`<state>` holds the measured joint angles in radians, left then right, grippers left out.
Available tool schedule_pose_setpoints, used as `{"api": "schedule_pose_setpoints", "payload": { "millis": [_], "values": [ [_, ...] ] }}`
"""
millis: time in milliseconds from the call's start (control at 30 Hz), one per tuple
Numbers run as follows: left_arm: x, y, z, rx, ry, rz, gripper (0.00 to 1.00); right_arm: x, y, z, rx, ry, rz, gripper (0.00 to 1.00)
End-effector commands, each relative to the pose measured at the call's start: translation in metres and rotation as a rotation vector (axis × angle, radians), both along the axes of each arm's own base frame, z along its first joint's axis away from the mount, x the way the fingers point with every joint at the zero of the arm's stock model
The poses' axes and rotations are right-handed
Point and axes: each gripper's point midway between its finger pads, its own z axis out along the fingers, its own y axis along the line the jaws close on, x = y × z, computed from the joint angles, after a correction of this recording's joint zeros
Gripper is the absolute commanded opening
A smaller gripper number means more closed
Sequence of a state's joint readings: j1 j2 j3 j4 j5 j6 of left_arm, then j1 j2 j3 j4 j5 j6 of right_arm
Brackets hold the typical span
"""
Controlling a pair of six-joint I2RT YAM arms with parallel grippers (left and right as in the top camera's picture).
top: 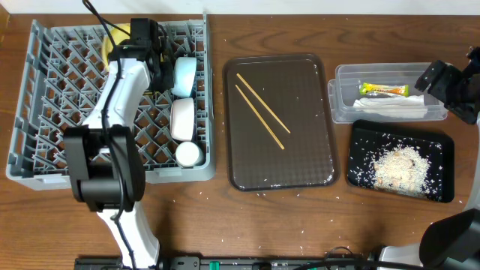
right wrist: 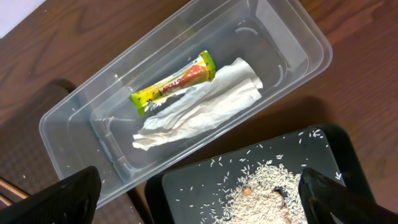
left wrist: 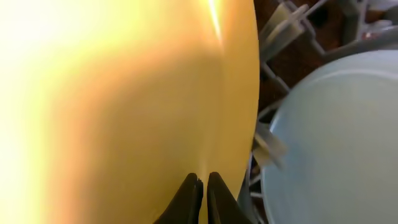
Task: Sort waste into correct bins and load items into the dishwasher
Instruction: 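Lower the yellow plate upright into the rack slots and release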
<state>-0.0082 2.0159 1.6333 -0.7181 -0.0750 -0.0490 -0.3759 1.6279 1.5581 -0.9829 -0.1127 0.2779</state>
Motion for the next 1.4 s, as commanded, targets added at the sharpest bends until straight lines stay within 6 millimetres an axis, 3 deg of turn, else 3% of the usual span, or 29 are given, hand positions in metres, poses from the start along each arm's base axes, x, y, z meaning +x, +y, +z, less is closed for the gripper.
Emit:
{"api": "schedule_pose_setpoints", "payload": {
  "millis": [0, 167, 500, 867, 1000, 1200, 1367],
  "values": [
    [-0.001, -0.008, 0.038, 0.016, -0.081, -0.011, 0.08, -0.001, -0.001, -0.002, 0.005, 0.006, -0.008, 0.99],
    [-0.002, -0.02, 0.054, 0.014, -0.115, -0.035, 0.08, -0.001, -0.001, -0.002, 0.005, 0.006, -0.008, 0.99],
    [0.001, -0.019, 0.051, 0.013, -0.117, -0.031, 0.08, -0.001, -0.001, -0.002, 0.005, 0.006, -0.008, 0.99],
    [0.013, -0.017, 0.003, 0.019, -0.056, -0.026, 0.08, -0.001, -0.001, -0.002, 0.005, 0.006, -0.008, 0.99],
    [0.015, -0.014, -0.001, 0.021, -0.055, -0.019, 0.08, -0.001, -0.001, -0.002, 0.005, 0.006, -0.008, 0.99],
    [0.018, -0.014, 0.014, 0.018, -0.09, -0.019, 0.08, -0.001, -0.001, -0.002, 0.005, 0.006, -0.008, 0.99],
    [0.016, -0.014, 0.048, 0.016, -0.159, -0.019, 0.08, -0.001, -0.001, -0.002, 0.005, 0.006, -0.008, 0.99]
  ]
}}
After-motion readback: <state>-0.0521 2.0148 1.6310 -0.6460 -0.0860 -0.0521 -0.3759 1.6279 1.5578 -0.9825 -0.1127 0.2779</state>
